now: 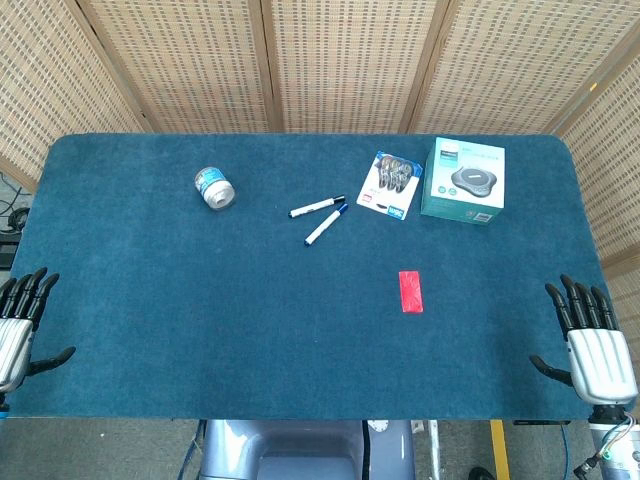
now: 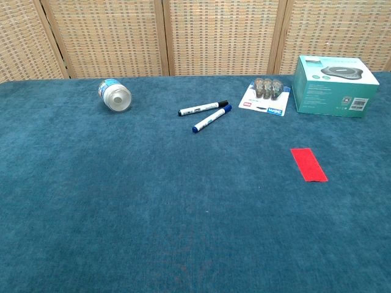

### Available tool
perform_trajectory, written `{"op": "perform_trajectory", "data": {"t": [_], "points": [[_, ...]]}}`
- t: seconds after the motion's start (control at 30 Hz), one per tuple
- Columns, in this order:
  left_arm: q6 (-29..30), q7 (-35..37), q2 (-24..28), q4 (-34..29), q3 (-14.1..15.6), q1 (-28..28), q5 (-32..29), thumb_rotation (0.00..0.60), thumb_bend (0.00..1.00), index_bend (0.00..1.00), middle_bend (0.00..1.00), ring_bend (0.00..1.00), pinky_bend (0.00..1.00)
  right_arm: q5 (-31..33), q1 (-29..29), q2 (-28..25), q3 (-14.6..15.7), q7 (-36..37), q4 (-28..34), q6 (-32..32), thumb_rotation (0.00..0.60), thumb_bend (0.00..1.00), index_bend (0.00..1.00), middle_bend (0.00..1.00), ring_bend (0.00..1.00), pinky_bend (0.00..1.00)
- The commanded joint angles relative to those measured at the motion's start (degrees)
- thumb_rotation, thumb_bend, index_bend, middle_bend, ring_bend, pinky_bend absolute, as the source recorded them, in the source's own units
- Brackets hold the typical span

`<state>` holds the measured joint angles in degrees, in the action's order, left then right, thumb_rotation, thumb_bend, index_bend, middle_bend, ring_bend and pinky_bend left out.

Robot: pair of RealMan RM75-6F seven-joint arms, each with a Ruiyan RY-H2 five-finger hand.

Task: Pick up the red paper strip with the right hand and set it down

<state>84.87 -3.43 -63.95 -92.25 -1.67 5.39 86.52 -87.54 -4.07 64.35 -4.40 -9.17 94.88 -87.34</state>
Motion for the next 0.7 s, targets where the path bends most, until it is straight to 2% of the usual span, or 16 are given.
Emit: {"op": "perform_trajectory", "data": {"t": [0.03,0.27,0.5,0.57,0.6,0.7], "points": [[0.05,-0.04,-0.02,0.02,0.00,-0.02,0.02,0.600,0.00,0.00,0.00,0.00,0.00,-0.14,-0.11,-0.12,0.18,0.19,-0.02,0.35,0.600,0.00,0.00,0.00,0.00,0.00],[0.12,-0.31,-0.06,-0.03,0.02,-0.05,0.08,0.600,0.00,0.00,0.00,0.00,0.00,-1.10,-1.34,-0.97,0.89,3.35,-0.37,2.91,0.600,0.00,0.03,0.00,0.00,0.00],[-0.47,0.17,0.00,0.21,-0.05,0.26,-0.09,0.600,0.00,0.00,0.00,0.00,0.00,-5.01,-11.89,0.37,-0.06,12.50,-4.08,15.93,0.600,0.00,0.19,0.00,0.00,0.00],[-0.64,0.01,-0.01,0.19,-0.10,0.36,-0.18,0.600,0.00,0.00,0.00,0.00,0.00,-5.30,-16.17,3.03,-1.57,14.10,-6.27,19.92,0.600,0.00,0.24,0.00,0.00,0.00],[-0.66,-0.36,-0.08,0.16,-0.15,0.42,-0.23,0.600,0.00,0.00,0.00,0.00,0.00,-4.51,-19.30,6.12,-2.93,13.02,-9.32,23.14,0.600,0.00,0.26,0.00,0.00,0.00],[-0.65,-0.92,-0.19,0.08,-0.21,0.43,-0.38,0.600,0.00,0.00,0.00,0.00,0.00,-2.71,-22.68,10.57,-3.95,11.15,-13.80,26.81,0.600,0.00,0.31,0.00,0.00,0.00]]}}
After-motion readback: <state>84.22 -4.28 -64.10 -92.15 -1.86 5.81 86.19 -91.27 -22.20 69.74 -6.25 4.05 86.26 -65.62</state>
